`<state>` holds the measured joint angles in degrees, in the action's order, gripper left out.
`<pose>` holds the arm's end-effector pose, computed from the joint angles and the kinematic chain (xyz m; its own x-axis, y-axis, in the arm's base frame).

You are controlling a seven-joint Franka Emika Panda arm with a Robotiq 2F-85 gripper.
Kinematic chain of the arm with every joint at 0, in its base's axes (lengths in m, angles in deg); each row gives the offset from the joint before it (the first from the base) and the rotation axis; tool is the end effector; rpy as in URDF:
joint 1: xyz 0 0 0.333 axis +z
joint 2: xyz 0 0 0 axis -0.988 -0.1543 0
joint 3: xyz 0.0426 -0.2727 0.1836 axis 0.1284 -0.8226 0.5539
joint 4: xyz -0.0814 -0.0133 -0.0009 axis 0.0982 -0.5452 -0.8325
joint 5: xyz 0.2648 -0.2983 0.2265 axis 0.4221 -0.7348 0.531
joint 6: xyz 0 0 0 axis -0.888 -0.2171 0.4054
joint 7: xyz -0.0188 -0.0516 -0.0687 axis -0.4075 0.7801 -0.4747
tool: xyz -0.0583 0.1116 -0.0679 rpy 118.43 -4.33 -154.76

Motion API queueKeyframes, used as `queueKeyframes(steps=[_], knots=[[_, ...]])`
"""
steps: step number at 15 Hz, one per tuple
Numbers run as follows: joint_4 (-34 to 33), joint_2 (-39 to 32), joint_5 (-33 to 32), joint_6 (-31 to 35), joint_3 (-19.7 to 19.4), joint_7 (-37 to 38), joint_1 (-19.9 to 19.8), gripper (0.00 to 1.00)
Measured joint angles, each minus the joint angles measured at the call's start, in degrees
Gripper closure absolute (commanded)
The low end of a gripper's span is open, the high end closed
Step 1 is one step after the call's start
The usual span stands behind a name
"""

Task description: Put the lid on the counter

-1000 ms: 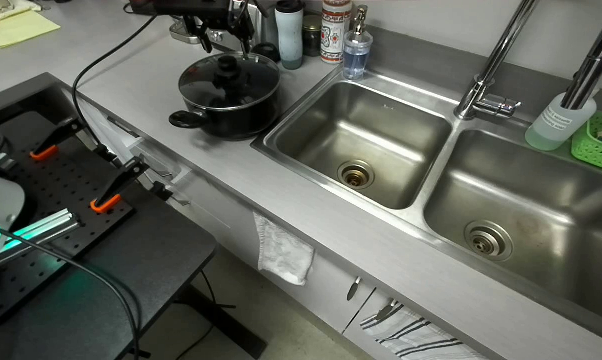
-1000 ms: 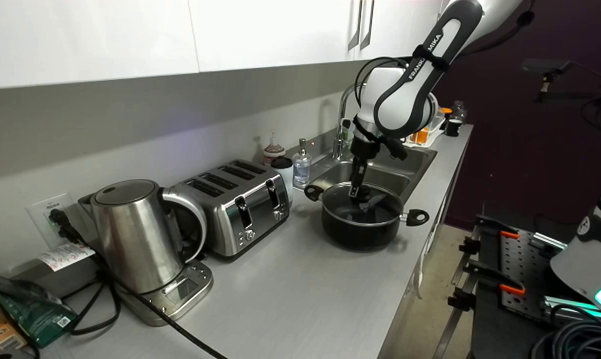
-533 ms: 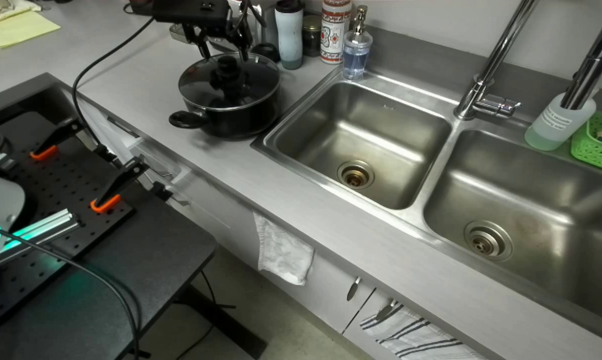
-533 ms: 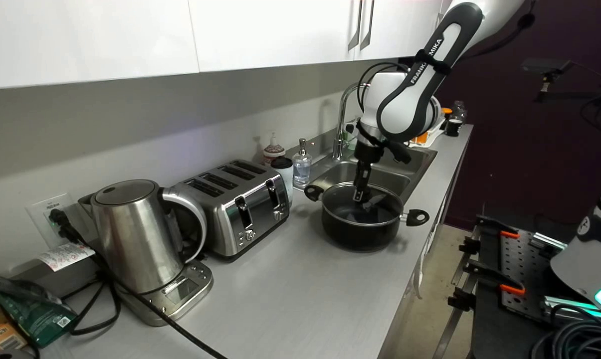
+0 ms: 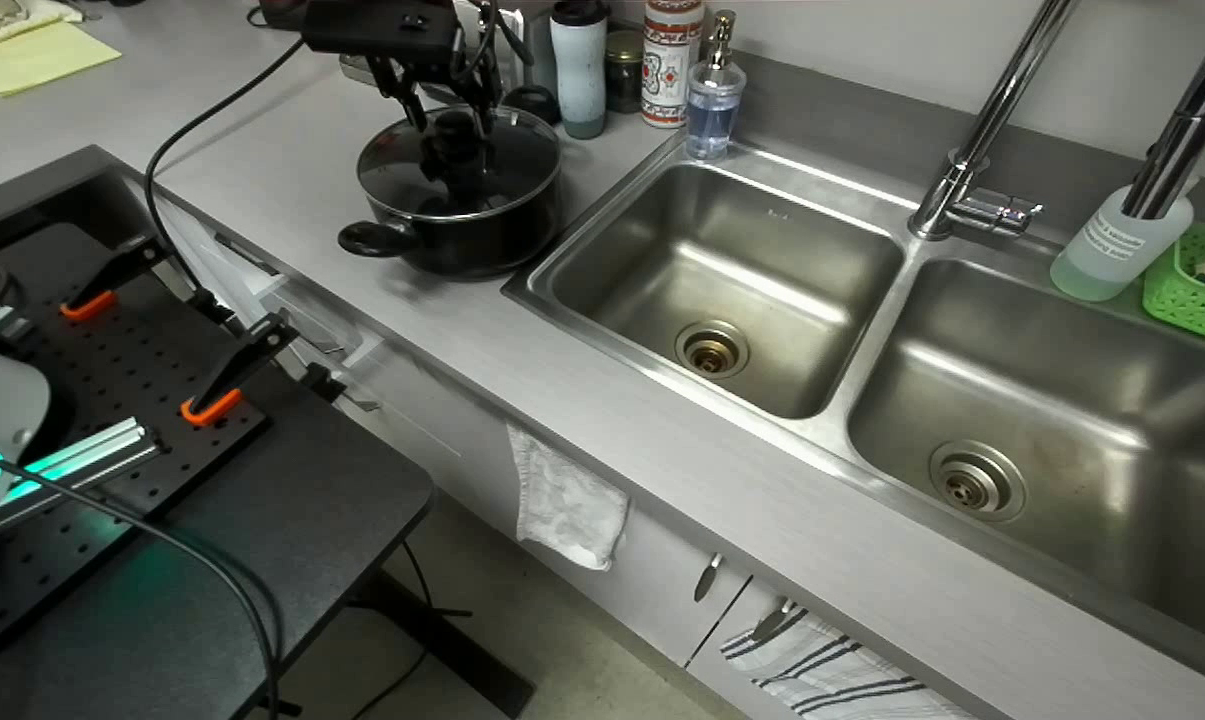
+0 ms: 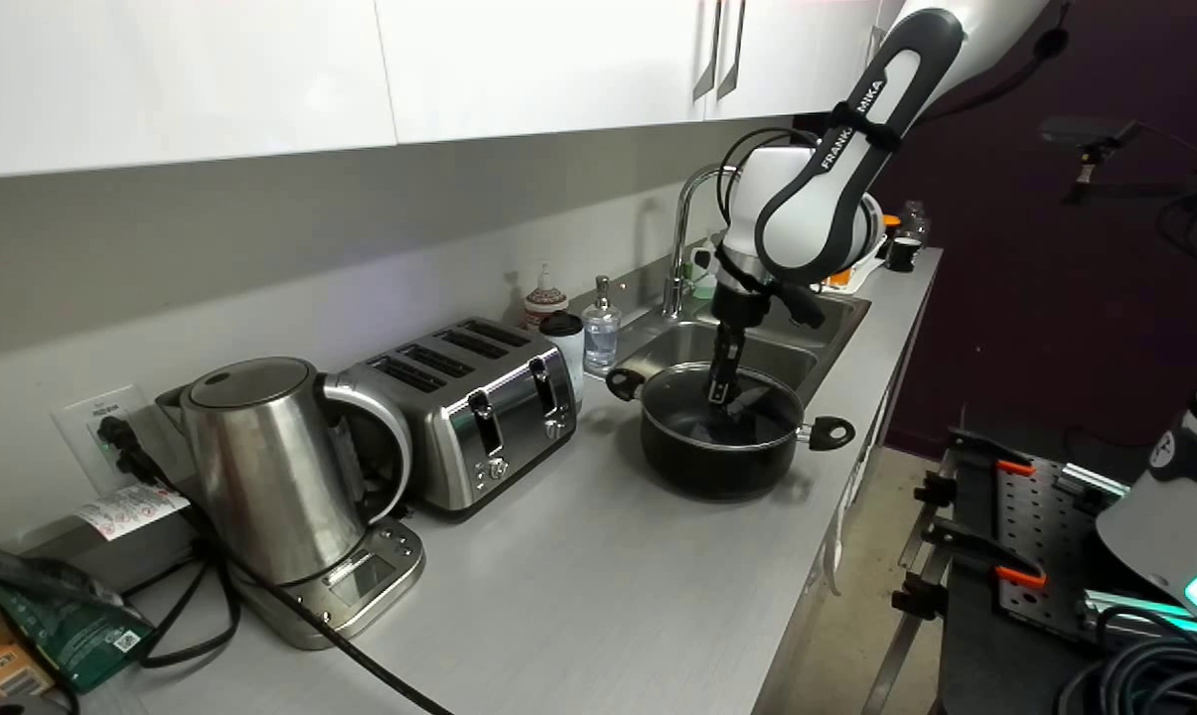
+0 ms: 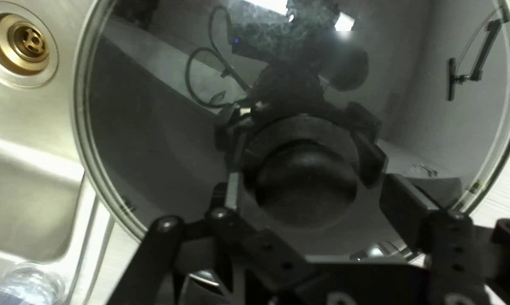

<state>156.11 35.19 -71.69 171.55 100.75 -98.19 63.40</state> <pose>0.5373 -0.0488 0.0924 0.9089 0.3856 0.1587 0.3895 -0.9210 0.0072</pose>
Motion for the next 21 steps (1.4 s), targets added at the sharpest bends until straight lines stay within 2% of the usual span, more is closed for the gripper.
queueKeyframes(steps=[1,4,14,21], knots=[[0.0,0.2,0.0,0.1,0.0,0.0,-0.2,0.58],[0.0,0.9,0.0,0.1,0.1,0.0,-0.4,0.76],[0.5,1.6,0.0,0.1,0.4,0.0,-0.4,0.76],[4.9,8.4,0.1,1.6,1.8,0.0,0.0,0.76]])
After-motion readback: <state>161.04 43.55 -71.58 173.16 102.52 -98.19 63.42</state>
